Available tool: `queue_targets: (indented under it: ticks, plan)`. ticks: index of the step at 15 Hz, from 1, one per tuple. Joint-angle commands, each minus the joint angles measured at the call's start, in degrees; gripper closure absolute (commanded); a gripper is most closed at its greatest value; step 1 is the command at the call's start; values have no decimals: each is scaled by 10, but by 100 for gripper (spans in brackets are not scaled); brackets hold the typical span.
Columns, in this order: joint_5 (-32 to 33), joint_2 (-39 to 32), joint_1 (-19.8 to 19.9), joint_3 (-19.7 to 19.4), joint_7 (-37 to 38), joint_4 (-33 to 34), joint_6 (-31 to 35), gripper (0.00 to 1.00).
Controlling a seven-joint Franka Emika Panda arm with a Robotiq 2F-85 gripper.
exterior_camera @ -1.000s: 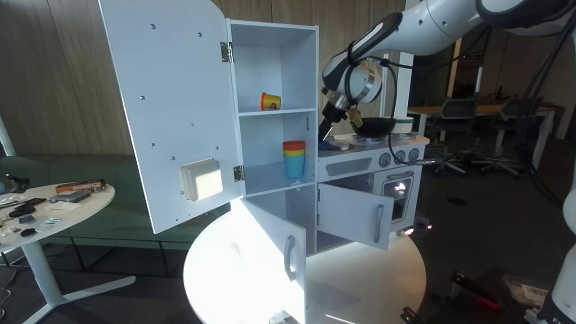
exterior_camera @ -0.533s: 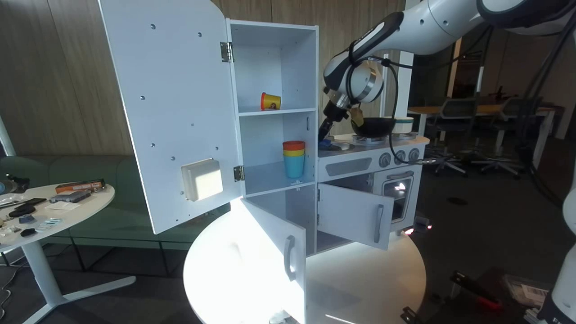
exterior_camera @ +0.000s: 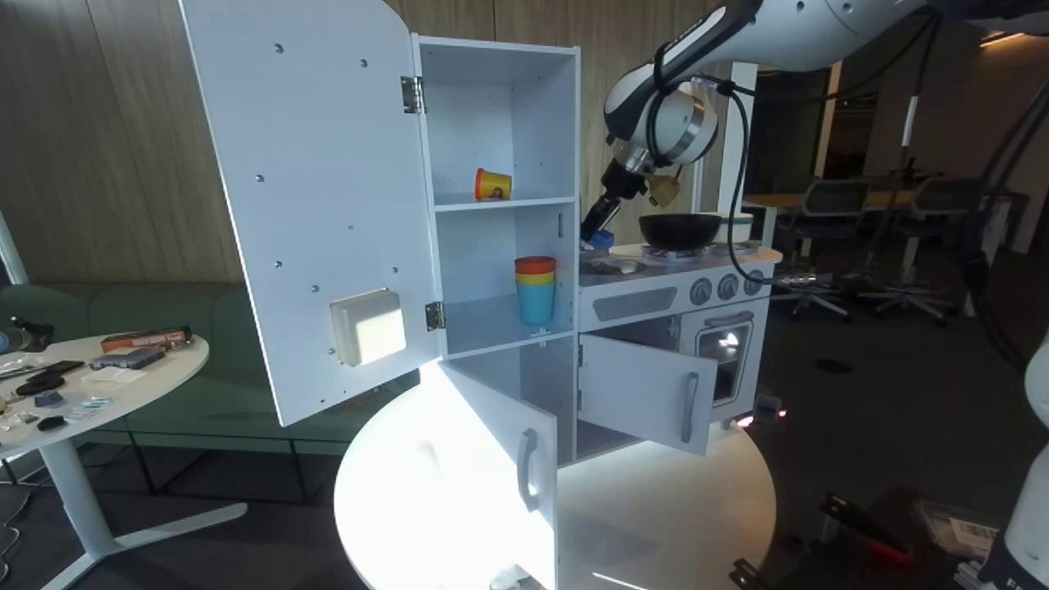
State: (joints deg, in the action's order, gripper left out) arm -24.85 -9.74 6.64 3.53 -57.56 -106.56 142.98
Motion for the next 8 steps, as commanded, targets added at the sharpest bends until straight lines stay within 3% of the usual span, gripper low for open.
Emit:
queue_targets:
  ticks: [1, 8]
  plan:
    - [25, 73, -7, -16, 59, -66, 26, 94]
    - [147, 211, -18, -47, 208, -194, 57, 92]
